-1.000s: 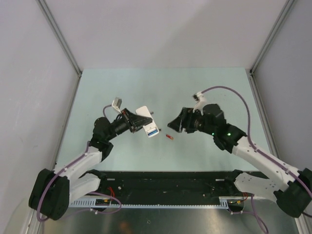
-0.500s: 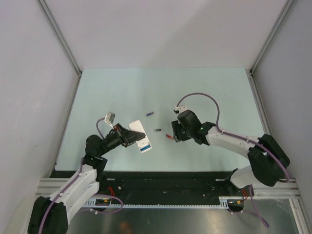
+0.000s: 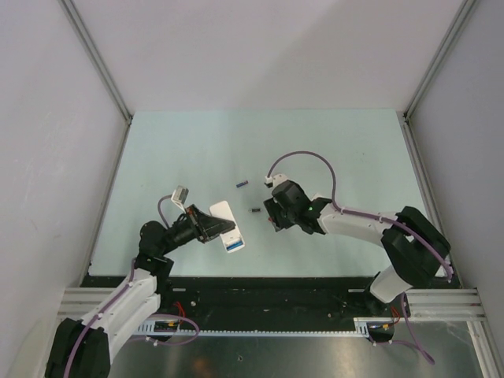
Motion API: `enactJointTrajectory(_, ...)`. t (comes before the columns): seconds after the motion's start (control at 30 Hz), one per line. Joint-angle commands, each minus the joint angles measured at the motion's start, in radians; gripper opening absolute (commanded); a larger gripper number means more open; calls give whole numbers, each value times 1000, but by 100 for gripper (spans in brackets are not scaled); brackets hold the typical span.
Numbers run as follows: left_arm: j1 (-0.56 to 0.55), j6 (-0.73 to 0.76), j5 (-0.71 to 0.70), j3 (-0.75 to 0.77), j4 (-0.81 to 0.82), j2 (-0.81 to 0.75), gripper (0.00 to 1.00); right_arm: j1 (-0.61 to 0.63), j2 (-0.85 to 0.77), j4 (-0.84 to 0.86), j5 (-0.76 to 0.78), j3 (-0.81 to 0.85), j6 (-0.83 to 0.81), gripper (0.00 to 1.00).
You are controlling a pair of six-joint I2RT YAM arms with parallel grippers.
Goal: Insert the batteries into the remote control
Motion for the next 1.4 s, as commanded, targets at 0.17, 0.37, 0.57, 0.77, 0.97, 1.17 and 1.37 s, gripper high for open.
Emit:
enactJointTrajectory(0.17, 9, 29, 35, 6, 38, -20, 0, 33, 150, 12, 76, 144, -93, 56)
enactJointTrajectory(0.37, 9, 31, 40, 4, 38, -24, 0, 30, 200, -13, 84, 177, -111, 52)
enactJointTrajectory(0.57, 9, 32, 44, 4, 38, -20, 0, 30, 240, -31, 79, 201, -114, 43)
enactJointTrajectory(0.77, 9, 32, 46, 7, 39, -20, 0, 32, 251, -36, 67, 212, -120, 41)
enactJointTrajectory(0.97, 9, 31, 43, 6, 39, -23, 0, 28, 276, -68, 52, 240, -116, 40)
enactJointTrajectory(1.17, 9, 29, 41, 1, 39, -24, 0, 18, 286, -89, 23, 241, -93, 33)
enactJointTrajectory(1.37, 9, 29, 43, 3, 39, -32, 0, 5, 291, -111, -14, 241, -56, 20)
